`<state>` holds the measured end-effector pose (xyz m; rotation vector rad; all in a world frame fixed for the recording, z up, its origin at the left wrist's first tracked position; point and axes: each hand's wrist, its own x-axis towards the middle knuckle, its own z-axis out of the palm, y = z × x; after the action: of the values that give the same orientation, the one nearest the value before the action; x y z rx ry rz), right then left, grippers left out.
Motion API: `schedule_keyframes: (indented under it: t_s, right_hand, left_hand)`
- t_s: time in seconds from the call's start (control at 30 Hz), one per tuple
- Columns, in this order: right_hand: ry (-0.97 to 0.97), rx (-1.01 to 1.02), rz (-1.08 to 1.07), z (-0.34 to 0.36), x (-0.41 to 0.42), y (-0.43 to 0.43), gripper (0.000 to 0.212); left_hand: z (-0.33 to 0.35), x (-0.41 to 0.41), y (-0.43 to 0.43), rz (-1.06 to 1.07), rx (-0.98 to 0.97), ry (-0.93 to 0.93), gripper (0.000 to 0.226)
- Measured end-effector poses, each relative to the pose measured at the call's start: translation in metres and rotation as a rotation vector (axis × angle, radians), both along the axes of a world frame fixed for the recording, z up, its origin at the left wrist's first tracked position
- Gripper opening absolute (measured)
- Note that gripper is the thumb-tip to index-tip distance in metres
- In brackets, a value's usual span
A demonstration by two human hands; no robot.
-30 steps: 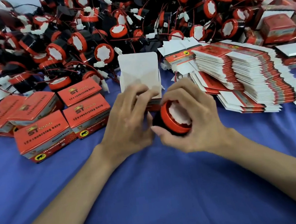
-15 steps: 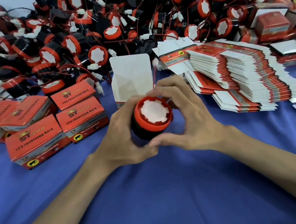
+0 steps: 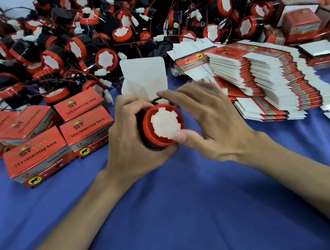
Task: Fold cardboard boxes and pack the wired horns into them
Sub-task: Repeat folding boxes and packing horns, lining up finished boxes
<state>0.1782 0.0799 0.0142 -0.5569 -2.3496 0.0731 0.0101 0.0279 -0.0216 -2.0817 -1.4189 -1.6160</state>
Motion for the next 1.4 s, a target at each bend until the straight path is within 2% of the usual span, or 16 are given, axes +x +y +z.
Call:
schedule_keyframes:
  t_s: [0.13, 0.23, 0.4, 0.5, 0.67, 0.93, 1.1, 1.27, 1.4]
  right_hand:
    - [-0.006, -0.198, -0.087, -0.005, -0.01, -0.015, 0.085]
    - [0.055, -0.273, -0.137, -0.011, -0.018, -0.02, 0.081]
    - [0.129, -0.358, -0.026, -0.017, -0.016, -0.011, 0.072]
    - [0.201, -0.366, 0.117, -0.015, -0.009, 0.001, 0.07]
    - [0.154, -0.336, 0.177, -0.012, -0.002, 0.011, 0.08]
    - [0.157, -0.365, 0.072, -0.015, -0.007, 0.009, 0.069]
    - [0.328, -0.463, 0.058, -0.016, -0.017, -0.007, 0.048]
    - [0.368, -0.668, -0.033, -0.018, -0.025, -0.018, 0.048]
    - [0.363, -0.696, -0.163, -0.02, -0.026, -0.019, 0.046]
  left_hand:
    - [0.0, 0.0, -0.001, 0.15, -0.08, -0.049, 0.075]
    - [-0.001, 0.0, 0.0, 0.167, -0.157, 0.018, 0.086]
    - [-0.003, -0.005, 0.006, -0.103, -0.238, -0.051, 0.098]
    - [-0.003, -0.007, 0.002, -0.266, -0.25, -0.086, 0.095]
    - [0.0, -0.008, -0.001, -0.261, -0.173, -0.135, 0.07]
    - [-0.001, -0.006, 0.003, -0.114, -0.06, -0.195, 0.064]
    - [-0.003, -0.006, 0.006, -0.014, 0.011, -0.266, 0.06]
    - [-0.001, -0.004, 0.005, 0.092, -0.104, -0.216, 0.077]
    - [0.004, -0.001, 0.005, 0.122, -0.099, -0.085, 0.07]
